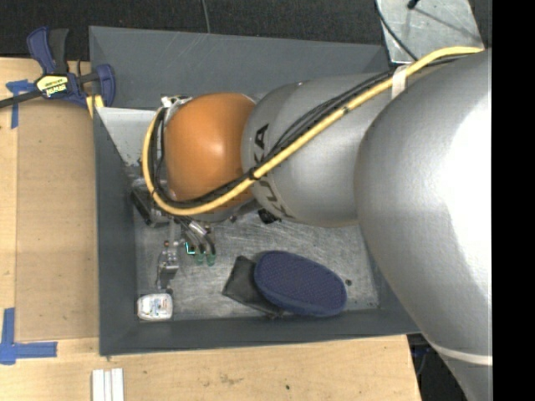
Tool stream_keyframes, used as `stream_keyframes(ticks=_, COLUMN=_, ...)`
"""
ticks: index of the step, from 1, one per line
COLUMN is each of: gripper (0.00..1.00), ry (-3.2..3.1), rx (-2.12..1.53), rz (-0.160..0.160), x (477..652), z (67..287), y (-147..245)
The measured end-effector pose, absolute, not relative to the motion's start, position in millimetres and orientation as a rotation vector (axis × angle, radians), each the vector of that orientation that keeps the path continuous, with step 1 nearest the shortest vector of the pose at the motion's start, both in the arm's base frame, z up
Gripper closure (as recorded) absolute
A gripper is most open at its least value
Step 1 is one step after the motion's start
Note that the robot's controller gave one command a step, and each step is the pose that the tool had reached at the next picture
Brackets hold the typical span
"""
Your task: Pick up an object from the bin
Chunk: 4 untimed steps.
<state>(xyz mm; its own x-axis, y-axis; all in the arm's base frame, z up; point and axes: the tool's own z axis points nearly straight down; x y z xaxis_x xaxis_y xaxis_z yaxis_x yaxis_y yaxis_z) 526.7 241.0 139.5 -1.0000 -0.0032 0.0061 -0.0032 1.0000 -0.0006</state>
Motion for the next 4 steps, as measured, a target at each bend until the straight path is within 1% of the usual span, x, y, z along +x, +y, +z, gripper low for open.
stream_keyframes(ticks=1, gripper=0.00, ry=-3.147, rx=0.017, rz=-0.004, x=570.8, z=107, y=204)
stream_keyframes(ticks=2, gripper=0.00, ry=-3.102, rx=-0.520, rz=-0.002, x=593.6, z=100, y=193)
stream_keyframes(ticks=3, gripper=0.00, ry=-3.106, rx=-0.474, rz=0.001, x=589.8, z=103, y=189)
stream_keyframes(ticks=4, gripper=0.00, ry=-3.080, rx=-0.626, rz=-0.006, x=589.6, z=73, y=181)
